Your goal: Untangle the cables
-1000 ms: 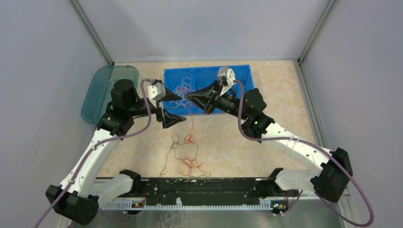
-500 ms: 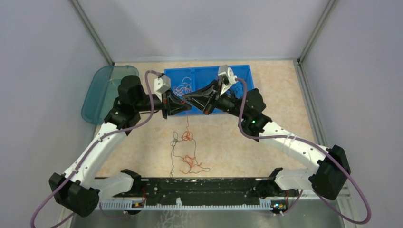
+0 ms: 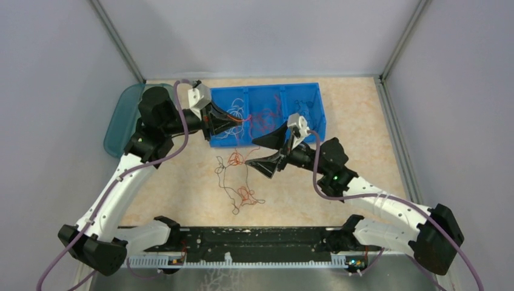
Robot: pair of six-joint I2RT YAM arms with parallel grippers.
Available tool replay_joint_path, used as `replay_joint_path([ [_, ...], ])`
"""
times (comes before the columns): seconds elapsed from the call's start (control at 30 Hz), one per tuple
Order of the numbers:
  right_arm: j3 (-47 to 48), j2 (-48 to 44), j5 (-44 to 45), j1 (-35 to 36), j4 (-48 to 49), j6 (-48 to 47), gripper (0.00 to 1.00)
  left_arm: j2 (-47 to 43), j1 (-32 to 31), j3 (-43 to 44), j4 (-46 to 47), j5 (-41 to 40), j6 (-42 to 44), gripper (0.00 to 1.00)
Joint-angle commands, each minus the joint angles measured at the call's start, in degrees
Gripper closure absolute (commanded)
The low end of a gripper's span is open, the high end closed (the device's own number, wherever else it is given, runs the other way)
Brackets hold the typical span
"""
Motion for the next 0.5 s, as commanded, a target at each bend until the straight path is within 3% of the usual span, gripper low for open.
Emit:
replay_joint_path([
  [0.0,-2.31,1.06,-4.62,-0.05,3.50,1.01,0.22,-0.87,-0.18,1.71,-1.96,-0.69,-0.36,1.00],
  [0.33,3.15,12.86,3.83,1.47,6.08,-3.02,0.25,-0.95,-0.18,3.79,-2.68,1.43,-2.43,1.00],
  [0.47,3.85,17.40,3.69,1.54,11.07,-1.16,0.32,-0.93,-0.17,4.65,-2.75,1.77,-2.70,1.00],
])
